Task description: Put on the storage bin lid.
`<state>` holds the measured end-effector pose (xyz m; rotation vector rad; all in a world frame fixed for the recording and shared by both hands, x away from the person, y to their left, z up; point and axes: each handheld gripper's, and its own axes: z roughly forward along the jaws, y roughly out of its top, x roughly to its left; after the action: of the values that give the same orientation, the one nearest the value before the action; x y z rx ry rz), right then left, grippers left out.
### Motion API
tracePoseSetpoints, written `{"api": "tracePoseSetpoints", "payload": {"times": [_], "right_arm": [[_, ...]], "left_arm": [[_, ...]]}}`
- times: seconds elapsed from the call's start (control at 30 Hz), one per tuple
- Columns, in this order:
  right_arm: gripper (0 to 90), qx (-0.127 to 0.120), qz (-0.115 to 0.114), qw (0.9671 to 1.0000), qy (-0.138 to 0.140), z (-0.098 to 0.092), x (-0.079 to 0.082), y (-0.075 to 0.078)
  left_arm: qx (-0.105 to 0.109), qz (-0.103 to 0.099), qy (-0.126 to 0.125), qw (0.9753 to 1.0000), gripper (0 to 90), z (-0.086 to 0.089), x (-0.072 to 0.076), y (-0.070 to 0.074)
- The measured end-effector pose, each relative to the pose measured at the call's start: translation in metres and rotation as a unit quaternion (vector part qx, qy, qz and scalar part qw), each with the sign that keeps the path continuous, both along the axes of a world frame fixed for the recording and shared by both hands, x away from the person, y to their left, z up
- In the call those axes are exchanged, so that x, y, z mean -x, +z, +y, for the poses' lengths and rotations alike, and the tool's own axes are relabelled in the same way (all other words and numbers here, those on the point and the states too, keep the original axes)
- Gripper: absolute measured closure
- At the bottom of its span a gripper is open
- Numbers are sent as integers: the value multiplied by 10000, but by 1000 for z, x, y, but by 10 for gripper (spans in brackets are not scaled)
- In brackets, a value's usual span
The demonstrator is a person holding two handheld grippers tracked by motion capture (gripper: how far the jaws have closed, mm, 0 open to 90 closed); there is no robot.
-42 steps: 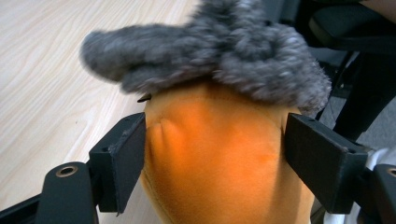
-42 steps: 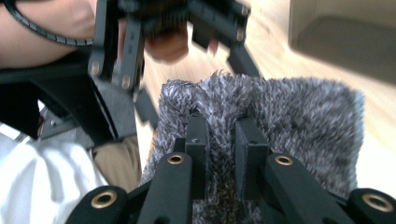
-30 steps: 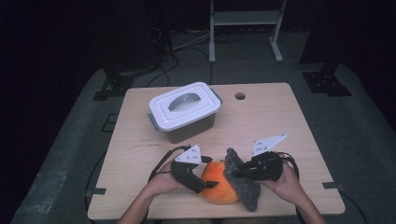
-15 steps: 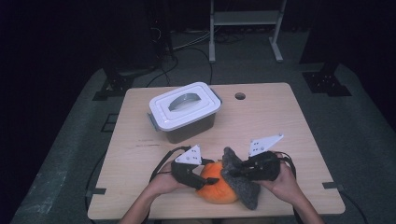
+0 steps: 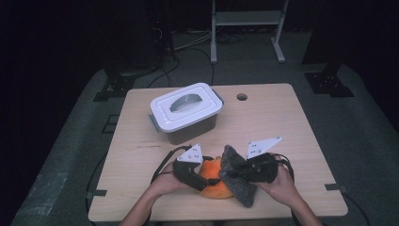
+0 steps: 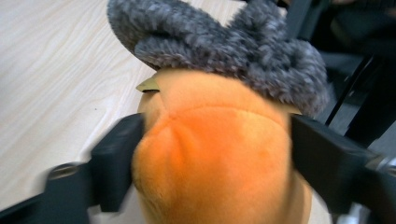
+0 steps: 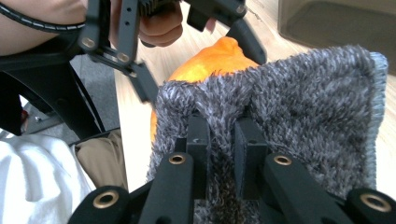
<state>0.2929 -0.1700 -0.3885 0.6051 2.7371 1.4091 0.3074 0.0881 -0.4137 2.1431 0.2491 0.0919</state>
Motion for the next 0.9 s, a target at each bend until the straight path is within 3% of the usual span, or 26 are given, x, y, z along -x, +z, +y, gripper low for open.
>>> {"api": "tracePoseSetpoints", "payload": {"times": [0.07,0.2,0.3,0.37,0.43,0.5,0.57,0.67,0.8,0.9], "right_arm": [[789,-59,77,10000,-20,-4,-1,0],[792,72,152,9996,-225,-18,-6,-5],[793,-101,199,9991,-357,-25,-7,-2],[792,-288,184,9991,-270,-23,-5,5],[790,-318,42,9993,-176,-15,-2,11],[789,-197,22,9998,-103,-9,-1,9],[787,-227,121,9996,-63,-9,-2,2],[785,-171,139,9997,-58,-13,-3,-1],[787,-36,158,9998,-102,-19,-1,1],[787,-205,26,9997,-90,-16,2,10]], "left_arm": [[23,-14,5,10000,299,2,1,0],[54,-60,-19,10000,326,3,2,0],[81,-199,-178,9996,328,0,5,1],[63,-322,-310,9990,321,-4,10,2],[36,-363,-377,9986,300,-6,11,3],[17,-275,-376,9989,263,-5,11,4],[69,-122,-309,9994,196,-4,8,4],[113,69,-264,9996,185,-3,5,4],[90,-102,-320,9994,308,-4,9,4],[78,-241,-456,9986,324,-6,12,5]]}}
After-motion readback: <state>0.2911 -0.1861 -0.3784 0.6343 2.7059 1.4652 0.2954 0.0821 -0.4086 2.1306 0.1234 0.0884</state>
